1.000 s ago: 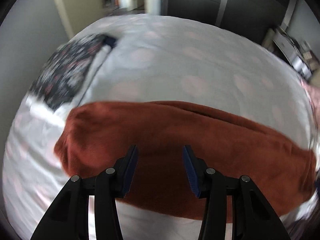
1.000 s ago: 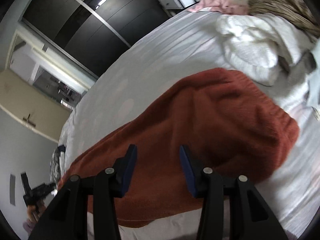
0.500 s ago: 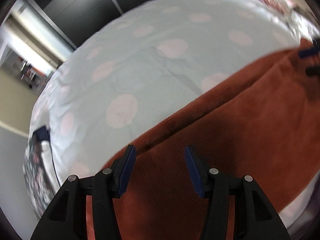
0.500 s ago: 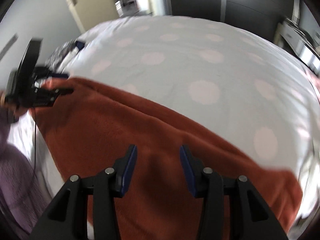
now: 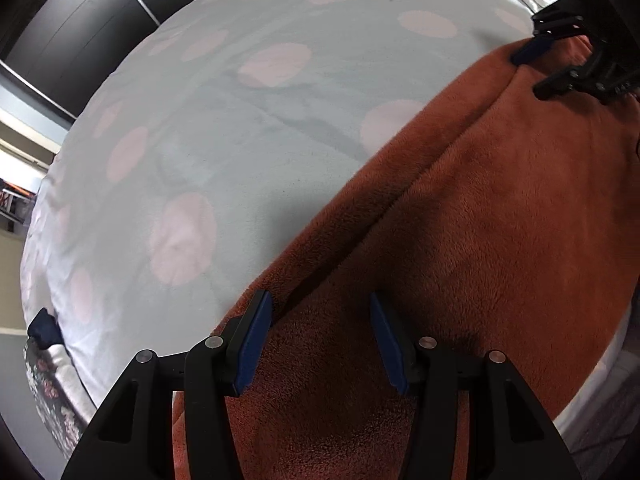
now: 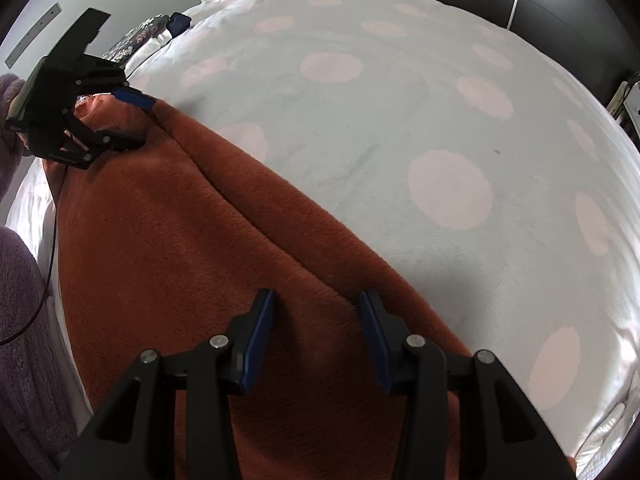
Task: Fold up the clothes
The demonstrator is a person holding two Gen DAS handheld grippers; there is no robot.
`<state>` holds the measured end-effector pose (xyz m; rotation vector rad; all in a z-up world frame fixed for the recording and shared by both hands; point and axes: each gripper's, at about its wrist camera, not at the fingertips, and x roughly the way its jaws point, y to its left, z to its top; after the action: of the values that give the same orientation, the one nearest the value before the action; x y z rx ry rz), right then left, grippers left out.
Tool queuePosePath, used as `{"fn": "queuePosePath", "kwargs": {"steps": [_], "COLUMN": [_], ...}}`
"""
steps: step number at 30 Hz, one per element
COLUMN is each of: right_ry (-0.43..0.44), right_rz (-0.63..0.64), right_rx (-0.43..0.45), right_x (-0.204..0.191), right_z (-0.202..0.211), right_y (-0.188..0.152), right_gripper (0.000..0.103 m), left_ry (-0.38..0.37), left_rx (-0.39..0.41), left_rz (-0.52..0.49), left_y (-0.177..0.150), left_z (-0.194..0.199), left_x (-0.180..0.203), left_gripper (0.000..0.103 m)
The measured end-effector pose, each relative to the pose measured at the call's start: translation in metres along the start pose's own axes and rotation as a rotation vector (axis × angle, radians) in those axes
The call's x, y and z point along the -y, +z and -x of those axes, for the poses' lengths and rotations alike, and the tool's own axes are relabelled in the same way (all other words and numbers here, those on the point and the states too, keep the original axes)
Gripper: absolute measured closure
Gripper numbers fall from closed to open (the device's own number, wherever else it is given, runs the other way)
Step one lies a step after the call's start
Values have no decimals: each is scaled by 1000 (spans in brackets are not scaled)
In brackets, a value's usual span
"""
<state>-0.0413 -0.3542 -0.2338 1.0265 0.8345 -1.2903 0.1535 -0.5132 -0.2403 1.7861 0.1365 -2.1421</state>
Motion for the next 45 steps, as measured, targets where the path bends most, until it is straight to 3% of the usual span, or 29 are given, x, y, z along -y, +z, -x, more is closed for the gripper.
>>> {"fn": "queuePosePath", "kwargs": {"steps": [3,6,9,12,14,16,17,20,28,33,36,39,41,45], "right_ry": [20,36,24,14,5,-6,-15,-45,-113,-148,-126,-53,-5,43], "right_rz": [-2,22,26,2,-13,-22,-26,-34,-39,-106,-126,-186,-249,-345], "right_rx": [-3,-15,-32,-25,-22,-16,-8,15,139,138,84,20,20,87], "right_x": [-2,-9,-13,-14,-15,-17,-19,-26,-39,-22,-11,2,13,31], "right_z": [-2,-1,-2,-1,-1,0,2,9,59,51,29,-1,-8,10], "right_y": [-1,-4,-7,-9,-10,-12,-12,-14,-11,11,26,23,19,11], "right_gripper": [66,74,76,80,83,85,88,92,93,93,93,90,87,83], "left_ry": [-45,-85,-123,-82,-48,-12,12,75,123,146,87,86,99,83], "left_rx": [-16,-40,-81,-77,-74,-74,-74,-50,78,37,-14,-21,-9,48], "left_rz": [7,9,35,3,-5,-4,1,55,171,209,232,234,235,326], "left_y": [4,9,15,16,15,14,13,11,16,22,7,2,-2,-23], "left_z": [-6,-12,-15,-8,-4,0,1,9,63,43,16,1,0,32], "left_x": [-8,-19,-24,-8,4,15,19,27,14,-5,-17,-20,-24,-55], "left_gripper": [50,36,39,57,77,79,86,93,94,94,94,81,66,64]}}
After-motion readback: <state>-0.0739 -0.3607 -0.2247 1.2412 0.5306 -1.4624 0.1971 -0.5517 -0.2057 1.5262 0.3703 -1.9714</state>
